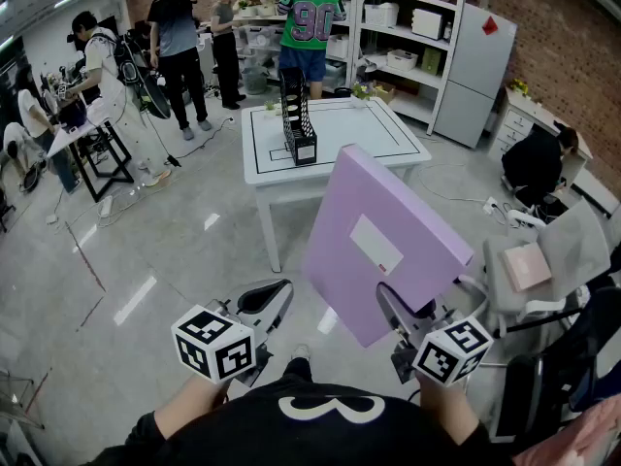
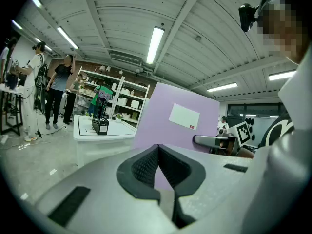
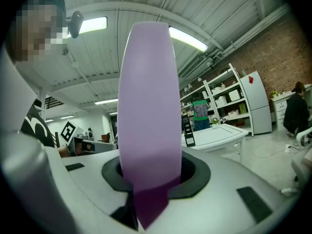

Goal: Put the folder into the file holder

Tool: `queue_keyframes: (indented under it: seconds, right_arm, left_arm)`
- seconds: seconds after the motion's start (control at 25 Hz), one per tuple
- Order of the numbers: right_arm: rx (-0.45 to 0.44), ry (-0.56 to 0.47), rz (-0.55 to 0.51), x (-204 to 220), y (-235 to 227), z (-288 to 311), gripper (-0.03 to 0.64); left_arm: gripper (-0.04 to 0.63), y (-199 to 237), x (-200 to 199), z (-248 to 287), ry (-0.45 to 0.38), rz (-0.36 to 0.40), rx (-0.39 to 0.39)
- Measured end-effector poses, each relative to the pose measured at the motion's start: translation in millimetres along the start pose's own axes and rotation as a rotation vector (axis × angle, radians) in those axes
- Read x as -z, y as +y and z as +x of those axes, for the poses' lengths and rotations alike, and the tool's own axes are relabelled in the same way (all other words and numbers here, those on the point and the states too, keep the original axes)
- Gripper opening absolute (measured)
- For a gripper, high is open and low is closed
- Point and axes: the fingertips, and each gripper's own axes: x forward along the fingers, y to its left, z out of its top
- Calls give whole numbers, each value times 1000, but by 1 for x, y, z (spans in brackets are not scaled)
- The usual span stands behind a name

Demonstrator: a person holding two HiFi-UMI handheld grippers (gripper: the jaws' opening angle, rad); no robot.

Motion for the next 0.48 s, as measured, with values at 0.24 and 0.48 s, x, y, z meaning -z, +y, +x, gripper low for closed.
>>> queue_keyframes:
  seconds: [0.24,0.48]
  right_arm:
    - [-12,3,4,-2,-10,19,143]
    - [12,7,47,-4,-43,60,143]
  left_arm:
    - [6,19,-3,15,11,-8,-4]
    - [6,60,-8,54,49,-35,4]
